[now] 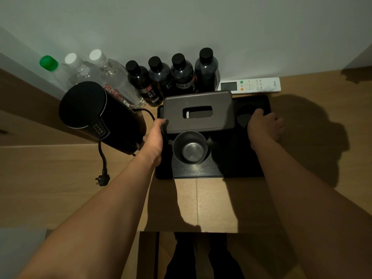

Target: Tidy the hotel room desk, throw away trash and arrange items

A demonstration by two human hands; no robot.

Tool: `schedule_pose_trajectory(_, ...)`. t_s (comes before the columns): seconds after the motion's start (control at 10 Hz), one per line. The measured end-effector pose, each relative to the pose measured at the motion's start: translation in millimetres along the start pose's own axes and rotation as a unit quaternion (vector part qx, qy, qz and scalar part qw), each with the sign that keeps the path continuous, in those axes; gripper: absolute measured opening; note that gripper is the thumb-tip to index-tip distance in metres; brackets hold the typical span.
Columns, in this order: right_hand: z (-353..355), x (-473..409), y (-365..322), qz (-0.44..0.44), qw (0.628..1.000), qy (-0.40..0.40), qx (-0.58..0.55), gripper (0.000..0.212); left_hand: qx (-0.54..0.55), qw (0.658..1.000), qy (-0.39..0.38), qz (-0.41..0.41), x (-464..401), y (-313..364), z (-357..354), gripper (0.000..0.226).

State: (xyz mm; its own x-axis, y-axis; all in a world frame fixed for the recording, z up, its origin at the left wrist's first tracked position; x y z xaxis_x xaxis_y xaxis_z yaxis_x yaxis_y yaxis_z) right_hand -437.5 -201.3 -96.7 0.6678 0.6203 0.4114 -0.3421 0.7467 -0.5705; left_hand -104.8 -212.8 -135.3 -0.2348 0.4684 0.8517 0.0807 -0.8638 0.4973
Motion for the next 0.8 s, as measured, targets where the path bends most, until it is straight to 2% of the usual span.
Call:
schedule_pose_trajectory(0.3, -4.5, 5.0, 4.7, 0.038, 0.999, 0.009, -0.015, 0.066, 0.014, 1.0, 0.001, -0.005, 3.1, 1.4, -0.7, 0.128)
schedule_pose_trajectory(0.4, -2.6, 10.7, 5.3, 0.071, 0.996, 0.004, -0.047, 0.066, 0.011, 1.0, 0.025, 0.006, -22.8, -6.3, 6.6, 0.119)
schedule_pose_trajectory(0.5, -0.3, 19.8, 3.4, 0.126, 0.989, 0.012, -0.073, 0.067, -0.026, 0.997, 0.063, -0.025, -28.4, -2.5, 6.6, 0.096)
schedule_pose_trajectory(0.6, 3.1, 33.3, 2.9, 0.168, 0.983, 0.025, -0.065, 0.066, -0.083, 0.988, 0.1, -0.084, 41.6, 16.3, -11.7, 0.084)
schedule_pose_trajectory(0.7, 4.8, 44.2, 2.5, 0.209, 0.976, 0.024, -0.057, 0.064, -0.151, 0.969, 0.121, -0.152, 62.4, 19.7, -12.9, 0.069)
schedule_pose_trajectory(0.8, 7.3, 60.9, 0.6, 0.255, 0.966, 0.026, -0.046, 0.063, -0.18, 0.955, 0.148, -0.185, 77.6, 16.7, -7.0, 0.067)
Point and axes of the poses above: each hand's wrist, its own x-axis away from the middle knuckle, its own z-axis out of the back of the hand, y = z × x, the point moved 4 cm from there along -x, towards the middle knuckle, and after that the axes turned 9 degrees about z, right-handed, at the moved point
